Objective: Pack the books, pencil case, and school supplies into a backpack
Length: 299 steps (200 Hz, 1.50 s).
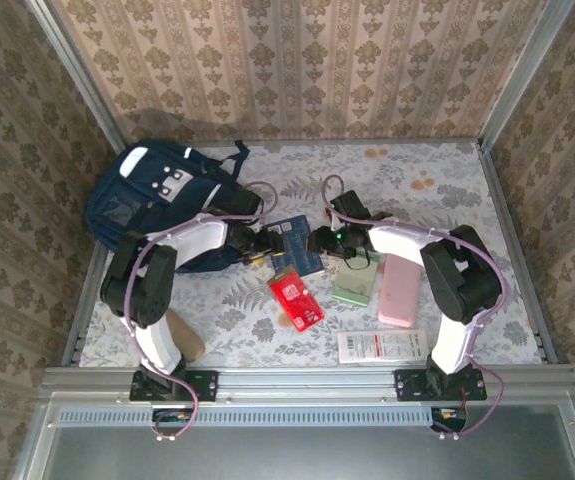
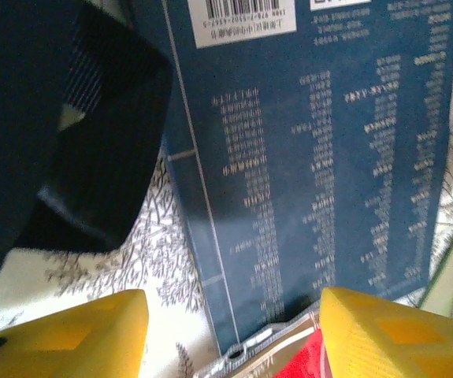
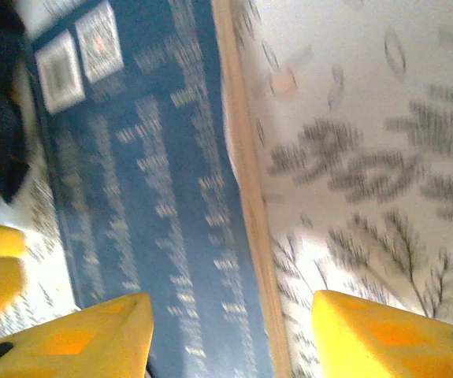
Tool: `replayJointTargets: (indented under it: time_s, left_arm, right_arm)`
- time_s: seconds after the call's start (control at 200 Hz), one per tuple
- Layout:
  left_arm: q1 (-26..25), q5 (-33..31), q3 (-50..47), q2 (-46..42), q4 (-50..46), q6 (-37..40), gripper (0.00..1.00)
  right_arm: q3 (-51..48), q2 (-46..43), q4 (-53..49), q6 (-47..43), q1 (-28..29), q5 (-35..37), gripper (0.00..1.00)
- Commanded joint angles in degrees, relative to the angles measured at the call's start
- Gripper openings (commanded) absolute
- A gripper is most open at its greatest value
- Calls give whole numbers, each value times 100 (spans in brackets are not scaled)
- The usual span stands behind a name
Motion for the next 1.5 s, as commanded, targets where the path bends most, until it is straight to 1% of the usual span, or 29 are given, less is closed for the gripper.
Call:
replayJointTargets:
  time_s: [0.0, 0.15, 0.315, 0.4, 0.5, 0.64, 0.705, 0.83, 0.88, 0.935, 1.03, 1.105, 1.205, 1.26, 1.31, 1.395, 1.49]
  left_arm:
    - [-62, -274, 265, 279, -79, 78, 60]
    - [-81, -196, 370, 579, 31, 57, 59]
    - [-107, -149, 392, 669, 115, 108, 56]
    - [-125, -111, 390, 696, 178, 135, 54]
    - [-159, -6, 407, 730, 260, 165, 51]
    - [-226, 97, 478, 750, 312, 237, 44]
    - [-252, 106, 509, 750, 313, 268, 41]
    - [-265, 88, 532, 750, 302, 321, 37]
    - [-265, 91, 543, 759, 299, 337, 36]
    - [-274, 104, 550, 763, 306, 354, 36]
    - [-292, 115, 630, 747, 249, 435, 36]
    - [-292, 101, 737, 662, 105, 544, 39]
    - [-284, -48, 867, 388, -178, 724, 47]
    - [-274, -177, 943, 181, -354, 856, 51]
    - [-249, -305, 988, -42, -512, 945, 53]
    - [-173, -416, 1015, -439, -693, 1019, 55]
    - [-37, -313, 990, -865, -737, 1062, 58]
  right_arm:
    - [607, 484, -274, -221, -70, -57, 57]
    - [1246, 1101, -675, -398, -105, -471, 56]
    - [1454, 1352, -866, -474, -141, -459, 55]
    - [1489, 1430, -862, -457, -141, -644, 54]
    - [1429, 1422, -620, -270, -141, -1159, 48]
    - [1182, 1303, -69, 223, -141, -1839, 41]
    - [1154, 1263, -2, 339, -141, -1973, 39]
    - [1062, 1066, -40, 331, -136, -1887, 37]
    - [1029, 990, -52, 314, -140, -1884, 34]
    - [999, 940, -67, 302, -141, -1866, 27]
    - [930, 907, -27, 320, -141, -1872, 13]
    - [882, 853, -59, 302, -142, -1779, 6]
    - [768, 580, -124, 189, -180, -1414, 2]
    - [774, 370, -357, 5, -188, -978, 0]
    - [780, 137, -538, -162, -187, -538, 0]
    - [697, -306, -590, -298, -191, -9, 0]
    - [581, -759, -394, -282, -199, 100, 0]
